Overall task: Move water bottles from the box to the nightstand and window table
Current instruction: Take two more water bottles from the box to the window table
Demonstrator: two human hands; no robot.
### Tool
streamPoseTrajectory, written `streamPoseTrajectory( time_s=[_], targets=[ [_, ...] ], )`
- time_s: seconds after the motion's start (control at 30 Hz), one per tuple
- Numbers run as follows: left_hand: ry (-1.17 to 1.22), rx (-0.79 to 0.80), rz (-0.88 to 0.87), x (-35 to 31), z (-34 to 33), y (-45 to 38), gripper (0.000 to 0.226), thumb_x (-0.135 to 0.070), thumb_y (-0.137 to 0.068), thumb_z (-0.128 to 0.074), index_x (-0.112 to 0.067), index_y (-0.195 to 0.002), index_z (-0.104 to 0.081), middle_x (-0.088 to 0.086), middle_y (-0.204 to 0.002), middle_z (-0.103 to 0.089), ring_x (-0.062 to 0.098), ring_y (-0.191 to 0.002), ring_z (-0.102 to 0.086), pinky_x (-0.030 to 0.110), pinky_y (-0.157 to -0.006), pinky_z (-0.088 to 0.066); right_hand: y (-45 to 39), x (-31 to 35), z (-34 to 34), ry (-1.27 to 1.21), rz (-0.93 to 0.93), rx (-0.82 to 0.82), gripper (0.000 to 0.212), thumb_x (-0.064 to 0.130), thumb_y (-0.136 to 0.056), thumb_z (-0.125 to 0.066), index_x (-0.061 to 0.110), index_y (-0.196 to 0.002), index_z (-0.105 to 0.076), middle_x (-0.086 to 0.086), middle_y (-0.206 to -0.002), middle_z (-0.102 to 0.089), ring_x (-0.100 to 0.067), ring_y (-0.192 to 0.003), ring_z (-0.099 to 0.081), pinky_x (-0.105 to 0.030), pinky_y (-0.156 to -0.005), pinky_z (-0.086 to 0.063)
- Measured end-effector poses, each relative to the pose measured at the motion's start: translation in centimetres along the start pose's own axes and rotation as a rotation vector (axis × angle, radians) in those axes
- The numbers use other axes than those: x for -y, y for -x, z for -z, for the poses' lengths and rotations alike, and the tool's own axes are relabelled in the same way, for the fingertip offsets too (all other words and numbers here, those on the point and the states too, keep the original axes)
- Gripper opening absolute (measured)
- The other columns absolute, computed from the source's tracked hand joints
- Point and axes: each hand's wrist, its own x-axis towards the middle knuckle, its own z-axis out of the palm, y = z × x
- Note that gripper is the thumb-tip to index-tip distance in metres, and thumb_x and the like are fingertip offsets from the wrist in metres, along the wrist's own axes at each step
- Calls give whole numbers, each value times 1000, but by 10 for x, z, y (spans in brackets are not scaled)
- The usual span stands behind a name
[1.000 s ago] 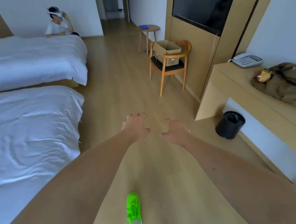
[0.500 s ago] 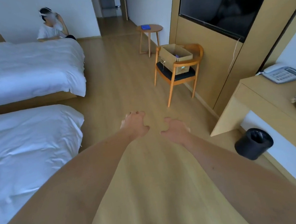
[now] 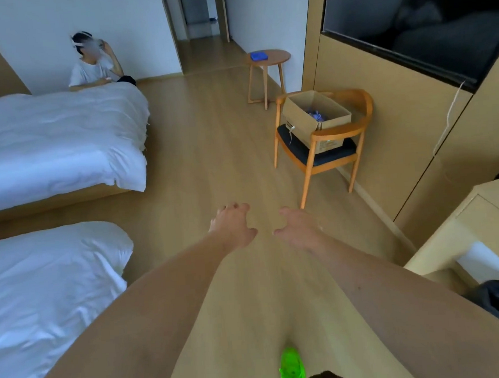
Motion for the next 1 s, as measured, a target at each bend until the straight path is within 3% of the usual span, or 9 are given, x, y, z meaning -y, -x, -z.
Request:
streamPoseTrajectory(
  time_s=[0.07, 0.2, 0.4, 0.6, 0.73, 0.8, 1.0],
  targets=[
    [5, -2, -8, -11, 9, -42, 69, -45, -87, -69, -23, -148, -44, 11, -144, -48, 36, -134, -44, 49, -101, -46, -39, 1, 20, 28, 4, 12, 42, 27, -89, -66, 22, -130, -58, -12, -128, -61, -35, -122, -58, -44, -98, -52],
    [8, -7, -36, -23, 29, -122, 68, -45, -86, -69, -22, -145, -46, 10, -141, -50, 36, -130, -46, 51, -98, -47, -112, 8, 53, 23, -6, 16, 59, 30, -91, -64, 25, -148, -48, -10, -142, -55, -31, -131, -53, -44, -105, -48],
    [12, 14, -57, -21, 35, -242, 67, -45, -86, -69, -22, -144, -46, 9, -141, -49, 35, -131, -44, 51, -97, -47, -220, 12, 81, 66, -28, 42, 57, 30, -91, -62, 25, -146, -49, -10, -132, -60, -32, -122, -57, -44, -98, -53],
    [7, 36, -125, -13, 37, -388, 63, -42, -86, -69, -19, -142, -48, 9, -139, -49, 35, -129, -45, 48, -97, -46, -352, 20, 106, 32, -119, 4, 61, 32, -94, -63, 27, -152, -43, -5, -141, -57, -30, -131, -53, -48, -107, -46],
    [-10, 97, -211, -15, 54, -492, 63, -37, -89, -67, -17, -145, -46, 10, -142, -46, 34, -131, -42, 50, -104, -45, -441, 38, 139, 67, -190, -23, 47, 31, -87, -61, 21, -132, -53, -6, -117, -60, -30, -110, -59, -40, -88, -53],
    [-29, 99, -268, -19, 70, -542, 62, -37, -90, -66, -15, -145, -46, 11, -141, -47, 34, -130, -43, 49, -104, -45, -481, 46, 160, 70, -237, -36, 38, 31, -85, -60, 21, -121, -54, -5, -107, -59, -30, -103, -59, -40, -87, -55],
    [-49, 135, -376, -37, 101, -664, 57, -36, -91, -63, -18, -143, -47, 9, -138, -48, 32, -130, -42, 45, -99, -44, -580, 41, 201, -83, -364, -77, 62, 34, -87, -63, 32, -147, -46, -9, -127, -59, -33, -122, -56, -46, -101, -52]
  ],
)
